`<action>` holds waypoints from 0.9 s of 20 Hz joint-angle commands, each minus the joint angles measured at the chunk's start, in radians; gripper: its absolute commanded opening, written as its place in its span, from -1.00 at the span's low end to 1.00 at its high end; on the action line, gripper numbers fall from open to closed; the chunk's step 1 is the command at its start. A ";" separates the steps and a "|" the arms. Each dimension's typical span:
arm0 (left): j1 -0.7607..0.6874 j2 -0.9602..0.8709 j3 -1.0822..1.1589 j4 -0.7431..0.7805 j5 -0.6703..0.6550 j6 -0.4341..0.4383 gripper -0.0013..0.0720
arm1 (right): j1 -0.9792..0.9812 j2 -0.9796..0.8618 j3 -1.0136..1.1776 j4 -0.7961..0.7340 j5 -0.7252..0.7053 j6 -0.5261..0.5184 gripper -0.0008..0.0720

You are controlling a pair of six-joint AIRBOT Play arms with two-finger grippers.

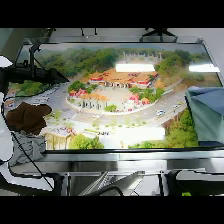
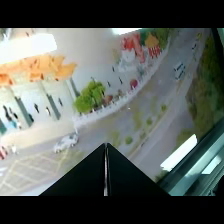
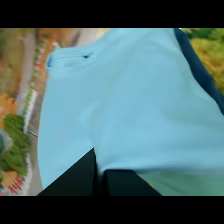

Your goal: Fold the shirts.

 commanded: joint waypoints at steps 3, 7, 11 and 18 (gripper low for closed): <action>0.000 0.000 0.000 0.000 -0.010 0.000 -0.92 | -0.080 0.117 -0.229 -0.112 0.106 -0.030 -0.94; 0.000 0.000 0.000 0.001 -0.010 0.000 -0.92 | -0.082 0.154 -0.415 -0.132 0.098 -0.069 -0.94; 0.000 0.000 0.000 0.001 -0.018 0.000 -0.92 | -0.082 0.154 -0.577 -0.147 0.085 -0.103 -0.93; 0.000 0.000 0.000 0.007 -0.018 0.000 -0.92 | -0.082 0.158 -0.643 -0.357 0.041 -0.101 -0.34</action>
